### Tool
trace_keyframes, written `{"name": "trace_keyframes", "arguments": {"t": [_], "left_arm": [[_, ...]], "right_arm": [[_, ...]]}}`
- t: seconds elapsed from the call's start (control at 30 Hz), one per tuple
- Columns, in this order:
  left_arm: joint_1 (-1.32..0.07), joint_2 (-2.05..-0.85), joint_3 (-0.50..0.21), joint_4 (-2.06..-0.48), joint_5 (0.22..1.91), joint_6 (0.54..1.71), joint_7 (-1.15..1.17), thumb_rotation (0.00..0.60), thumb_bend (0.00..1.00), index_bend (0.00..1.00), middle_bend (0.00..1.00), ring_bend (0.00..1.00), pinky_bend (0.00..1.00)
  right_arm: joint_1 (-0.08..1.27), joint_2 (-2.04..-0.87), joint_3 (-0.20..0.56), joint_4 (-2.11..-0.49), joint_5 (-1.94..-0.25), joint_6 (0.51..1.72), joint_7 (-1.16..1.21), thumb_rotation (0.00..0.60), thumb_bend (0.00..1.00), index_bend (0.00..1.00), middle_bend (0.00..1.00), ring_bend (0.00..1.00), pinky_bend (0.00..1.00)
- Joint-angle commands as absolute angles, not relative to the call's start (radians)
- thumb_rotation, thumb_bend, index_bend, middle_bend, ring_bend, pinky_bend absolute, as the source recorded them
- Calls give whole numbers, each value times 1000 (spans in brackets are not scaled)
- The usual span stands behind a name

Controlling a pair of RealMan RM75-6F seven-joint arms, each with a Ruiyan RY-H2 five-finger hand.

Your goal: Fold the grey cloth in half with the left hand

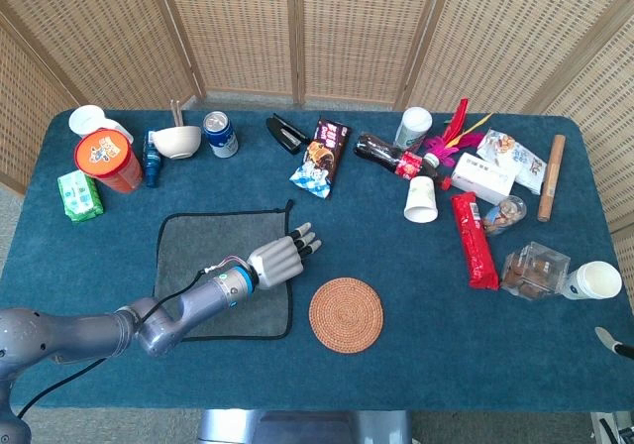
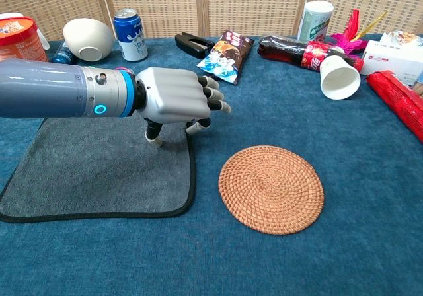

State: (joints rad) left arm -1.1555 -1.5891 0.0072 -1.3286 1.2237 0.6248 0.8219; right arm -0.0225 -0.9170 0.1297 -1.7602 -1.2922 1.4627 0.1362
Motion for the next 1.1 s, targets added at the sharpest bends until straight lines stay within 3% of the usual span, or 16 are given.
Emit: {"name": "trace_keyframes", "arguments": {"t": [0.03,0.3,0.47,0.63,1.1], "left_arm": [[-1157,-1596,10,-1322,1229,631,825,600,230,483,0,0,1],[-1157,-1616,10,-1305,1241,650,825,600,268,531,0,0,15],[-1155,-1624,14,-1298,1250,661,827,600,393,563,0,0,23],[-1154,-1629,17,-1294,1256,663,822,600,443,576,0,0,26],[-1131,-1596,29,-1310,1279,689,790,600,468,595,0,0,36]], "right_arm": [[-22,-917,129,-1761,-1293,1460,137,600,0,23,0,0,0],[-22,-916,128,-1760,-1292,1459,140,600,0,23,0,0,0],[-22,-915,128,-1761,-1293,1459,140,600,0,23,0,0,0],[-23,-915,128,-1761,-1294,1460,140,600,0,22,0,0,0],[-19,-917,124,-1762,-1295,1452,135,600,0,23,0,0,0]]}}
